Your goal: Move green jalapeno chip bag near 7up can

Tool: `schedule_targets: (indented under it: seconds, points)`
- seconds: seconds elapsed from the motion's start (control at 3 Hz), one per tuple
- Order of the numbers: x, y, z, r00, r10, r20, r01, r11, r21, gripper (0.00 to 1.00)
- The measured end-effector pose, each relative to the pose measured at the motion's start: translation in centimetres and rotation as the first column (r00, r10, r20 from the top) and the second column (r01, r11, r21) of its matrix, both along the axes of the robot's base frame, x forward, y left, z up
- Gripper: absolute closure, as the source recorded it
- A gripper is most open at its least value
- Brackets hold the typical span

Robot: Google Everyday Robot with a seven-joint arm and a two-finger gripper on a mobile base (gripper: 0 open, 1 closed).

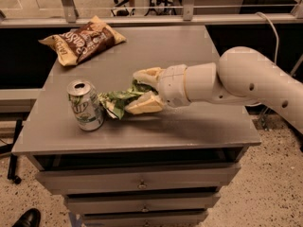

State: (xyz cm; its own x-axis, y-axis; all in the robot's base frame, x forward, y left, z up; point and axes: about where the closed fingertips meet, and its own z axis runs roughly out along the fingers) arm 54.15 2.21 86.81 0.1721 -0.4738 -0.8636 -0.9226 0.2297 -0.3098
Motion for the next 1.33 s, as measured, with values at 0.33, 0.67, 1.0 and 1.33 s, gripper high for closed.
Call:
schedule_targets:
  seconds: [0.33, 0.67, 1.0, 1.33]
  points:
    - [0.2, -0.2, 0.3, 1.0, -0.001, 0.003, 0.001, 1.0, -0.013, 0.0]
    - [2.0, -2.2, 2.5, 0.998, -0.05, 0.039, 0.052, 0.998, -0.035, 0.0]
    - [5.4, -5.4, 6.1, 0.9889, -0.1, 0.11, 0.108, 0.992, -0.07, 0.0]
    - [9.3, -8.3, 10.5, 0.9703, -0.128, 0.205, 0.149, 0.985, -0.09, 0.0]
